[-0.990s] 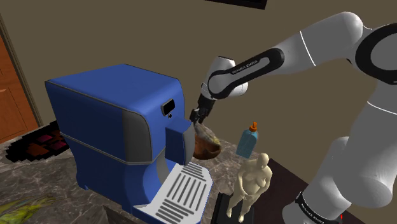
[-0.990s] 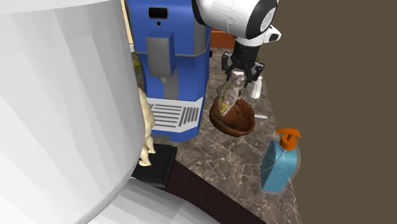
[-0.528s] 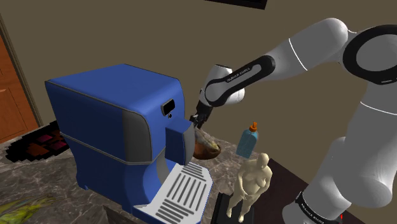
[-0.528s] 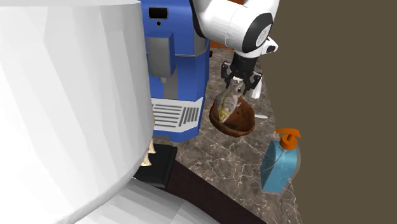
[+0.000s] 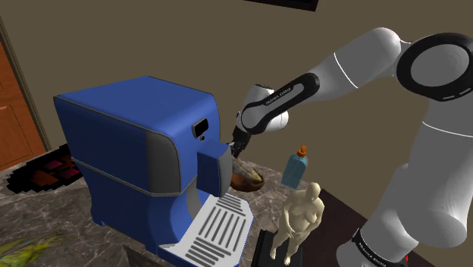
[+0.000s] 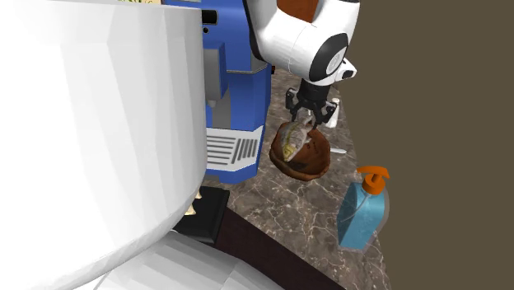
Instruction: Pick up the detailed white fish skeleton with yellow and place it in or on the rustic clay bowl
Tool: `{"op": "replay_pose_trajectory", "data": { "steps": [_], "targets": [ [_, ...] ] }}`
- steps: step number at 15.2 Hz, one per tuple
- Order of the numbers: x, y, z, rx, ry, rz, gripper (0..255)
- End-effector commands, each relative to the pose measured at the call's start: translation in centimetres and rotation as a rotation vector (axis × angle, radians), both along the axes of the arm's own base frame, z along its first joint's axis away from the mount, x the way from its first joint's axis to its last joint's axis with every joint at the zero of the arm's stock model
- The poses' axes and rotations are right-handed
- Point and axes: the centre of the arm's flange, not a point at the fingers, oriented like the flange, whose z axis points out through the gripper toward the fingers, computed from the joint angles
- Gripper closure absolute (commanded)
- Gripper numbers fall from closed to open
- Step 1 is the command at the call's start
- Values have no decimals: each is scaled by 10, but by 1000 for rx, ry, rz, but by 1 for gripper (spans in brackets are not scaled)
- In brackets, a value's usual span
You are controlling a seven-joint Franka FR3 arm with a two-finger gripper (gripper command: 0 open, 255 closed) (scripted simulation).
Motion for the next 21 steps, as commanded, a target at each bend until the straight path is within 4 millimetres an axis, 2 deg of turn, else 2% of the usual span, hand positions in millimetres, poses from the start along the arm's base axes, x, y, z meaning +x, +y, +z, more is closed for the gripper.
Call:
{"op": "replay_pose_trajectory", "data": {
  "steps": [1,4,5,10,14,21],
  "targets": [
    [-1,0,-2,-1,4,0,255],
    [-1,0,-2,-1,4,0,255],
    [-1,0,-2,-1,4,0,0],
    [-1,0,-2,-1,4,0,0],
    [-7,-8,47,-1,4,0,0],
    [-7,-8,47,-1,4,0,0]
  ]
}}
